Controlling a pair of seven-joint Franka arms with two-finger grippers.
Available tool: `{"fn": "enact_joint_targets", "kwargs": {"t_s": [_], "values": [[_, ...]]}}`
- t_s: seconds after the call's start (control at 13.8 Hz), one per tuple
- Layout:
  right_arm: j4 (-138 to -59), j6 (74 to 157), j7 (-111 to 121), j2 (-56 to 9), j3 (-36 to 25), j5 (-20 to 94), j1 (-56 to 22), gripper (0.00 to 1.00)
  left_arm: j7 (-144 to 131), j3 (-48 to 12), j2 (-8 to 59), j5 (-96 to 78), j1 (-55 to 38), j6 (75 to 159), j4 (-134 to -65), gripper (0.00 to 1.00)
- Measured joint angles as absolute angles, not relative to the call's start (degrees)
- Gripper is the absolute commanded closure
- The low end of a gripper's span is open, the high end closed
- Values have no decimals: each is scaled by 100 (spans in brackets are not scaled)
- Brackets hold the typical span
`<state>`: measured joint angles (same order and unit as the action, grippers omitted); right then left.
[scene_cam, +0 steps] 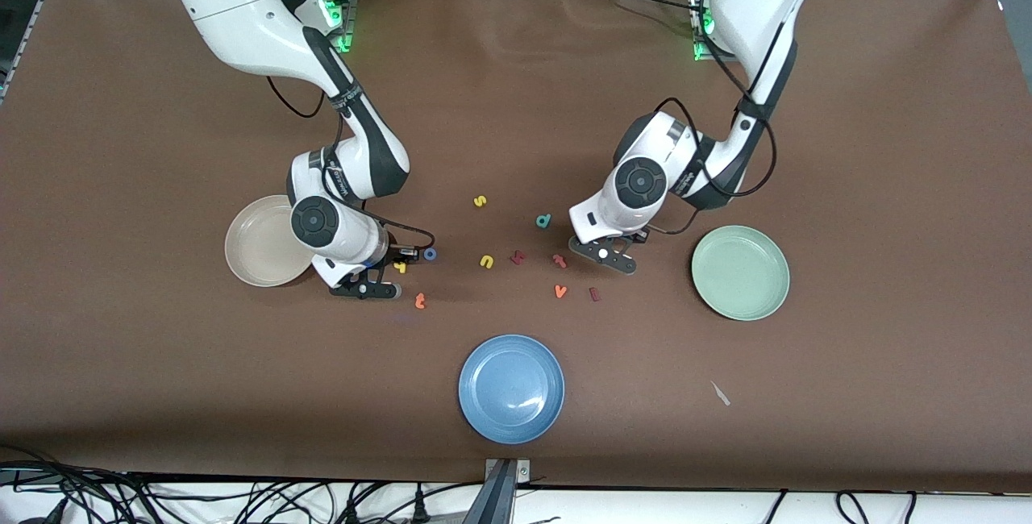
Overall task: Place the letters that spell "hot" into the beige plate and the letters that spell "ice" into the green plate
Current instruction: 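Drop the h on the beige plate while the left gripper drops e on green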
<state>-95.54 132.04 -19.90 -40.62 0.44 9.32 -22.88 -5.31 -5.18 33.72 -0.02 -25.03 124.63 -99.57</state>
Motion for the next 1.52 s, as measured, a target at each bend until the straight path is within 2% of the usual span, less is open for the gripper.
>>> {"fn": "enact_joint_targets", "kwargs": {"t_s": [0.36,0.72,0.94,1.01,1.08,1.16,1.37,1.44,1.52], "values": [[-9181,12381,-1575,-3909,-160,930,-2022,75,971,-453,3128,19,-1520,12086,-9973,100],[-9191,11247,-203,-3512,-1212,933,-1940,76,1515,-452,3221,436,-960,12087,-10022,100],[-9509,11202,426,-3331,-1590,966,-1886,75,1513,-449,3408,477,-878,12122,-10027,98],[-9733,11392,568,-3277,-1646,977,-1884,75,1510,-445,3472,477,-847,12158,-10030,94],[-10022,11671,681,-3190,-1676,981,-1884,75,1510,-444,3540,478,-789,12243,-10035,75],[-10356,11988,789,-3068,-1697,985,-1886,75,1510,-442,3612,478,-721,12340,-10039,1],[-11168,12589,961,-2591,-1788,1013,-1887,72,1525,-445,3695,479,-624,12421,-10030,0],[-11301,12672,975,-2471,-1802,1098,-1887,65,1525,-458,3685,479,-625,12415,-10006,0],[-11417,12795,990,-2384,-1803,1209,-1888,28,1524,-485,3655,479,-631,12395,-9982,0]]}}
